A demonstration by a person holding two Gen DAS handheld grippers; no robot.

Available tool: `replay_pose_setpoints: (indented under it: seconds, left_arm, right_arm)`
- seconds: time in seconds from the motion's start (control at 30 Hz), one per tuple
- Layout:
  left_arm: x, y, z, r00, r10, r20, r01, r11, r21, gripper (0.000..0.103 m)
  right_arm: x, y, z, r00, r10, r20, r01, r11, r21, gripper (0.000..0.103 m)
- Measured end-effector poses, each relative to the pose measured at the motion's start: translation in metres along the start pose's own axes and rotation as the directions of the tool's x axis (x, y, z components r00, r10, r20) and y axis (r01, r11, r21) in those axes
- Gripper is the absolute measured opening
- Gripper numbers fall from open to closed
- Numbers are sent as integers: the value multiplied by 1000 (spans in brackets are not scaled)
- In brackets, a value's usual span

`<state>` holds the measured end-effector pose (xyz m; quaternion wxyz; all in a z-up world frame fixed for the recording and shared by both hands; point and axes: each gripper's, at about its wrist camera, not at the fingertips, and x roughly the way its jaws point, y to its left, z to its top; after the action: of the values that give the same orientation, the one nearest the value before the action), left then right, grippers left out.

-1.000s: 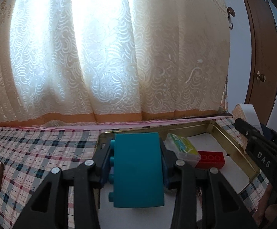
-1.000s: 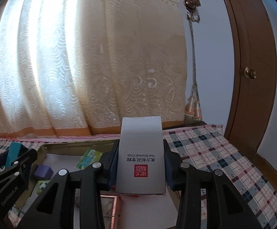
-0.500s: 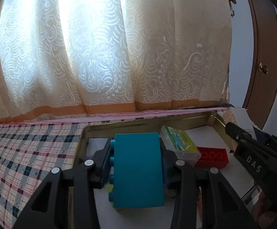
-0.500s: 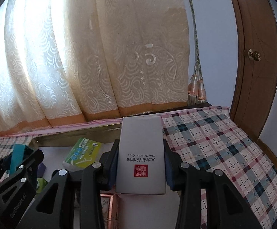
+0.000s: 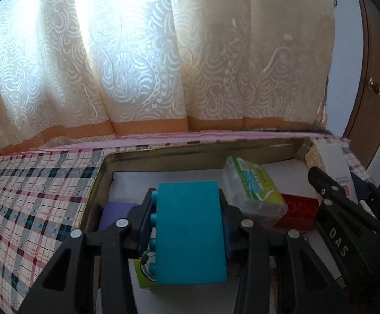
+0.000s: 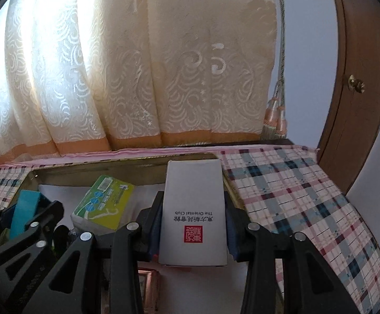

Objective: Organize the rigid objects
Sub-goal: 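Move both tools over the tin tray holding the blue brick and white box, then lower the blue brick and white box into the tray and open both tools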

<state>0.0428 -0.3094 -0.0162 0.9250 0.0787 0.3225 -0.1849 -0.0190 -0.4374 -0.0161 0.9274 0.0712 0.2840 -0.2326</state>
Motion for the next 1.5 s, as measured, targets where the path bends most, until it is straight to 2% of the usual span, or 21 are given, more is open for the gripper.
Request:
replay_pose_setpoints:
  seconds: [0.1,0.23,0.53,0.7,0.77,0.83,0.87,0.93,0.97,1.0,1.07,1.1,1.17,1.27,1.37,1.5]
  left_arm:
    - [6,0,1,999,19,-46,-19,1000,-5,41]
    - [13,7,1,996,-14,-90,9,999,-52,42]
    - [10,8,0,996,-19,-86,15,999,-46,42]
    - [10,8,0,996,2,-85,-5,999,-39,42]
    - [11,8,0,996,8,-93,-11,999,-39,49]
    - [12,11,1,993,28,-111,-33,998,-48,70]
    - [13,14,2,992,36,-124,-44,997,-66,75]
    - [14,21,3,985,71,-160,-89,991,-102,92]
    - [14,24,4,982,88,-165,-107,988,-114,95]
    - [11,27,4,983,97,-154,-117,985,-126,99]
    - [3,33,2,991,68,-115,-85,985,-150,99]
    - [1,36,2,993,50,-106,-67,985,-161,98]
    - [-6,44,-1,997,1,-73,-15,982,-190,99]
    - [-18,48,-4,1000,-18,8,20,975,-220,102]
    - [-39,50,-3,993,11,114,11,980,-197,102]
    - [-54,57,-4,980,85,179,-55,985,-163,103]
  right_arm:
    - [2,6,0,1000,5,-24,-5,1000,-25,43]
    - [4,11,-1,998,13,-62,-16,999,-48,43]
    - [3,18,-4,995,2,-97,-11,996,-87,43]
    - [5,23,-6,994,-8,-110,-5,993,-116,44]
    - [5,23,-6,993,7,-116,-20,994,-111,44]
    - [4,21,-5,993,35,-116,-47,994,-95,45]
    - [4,20,-6,991,52,-122,-63,994,-85,45]
    - [5,15,-6,988,89,-126,-95,995,-41,45]
    - [5,9,-5,983,136,-124,-137,991,-2,46]
    - [5,6,-5,978,165,-125,-163,986,23,47]
    - [2,1,-3,974,196,-111,-189,979,71,59]
    - [0,-3,-3,977,191,-92,-184,979,84,63]
    - [-3,-7,-3,982,177,-68,-170,980,104,78]
    - [-6,-15,-4,980,194,-37,-186,969,162,81]
    - [-12,-23,-4,985,175,1,-171,963,210,81]
    - [-34,-37,-5,986,122,114,-149,950,273,81]
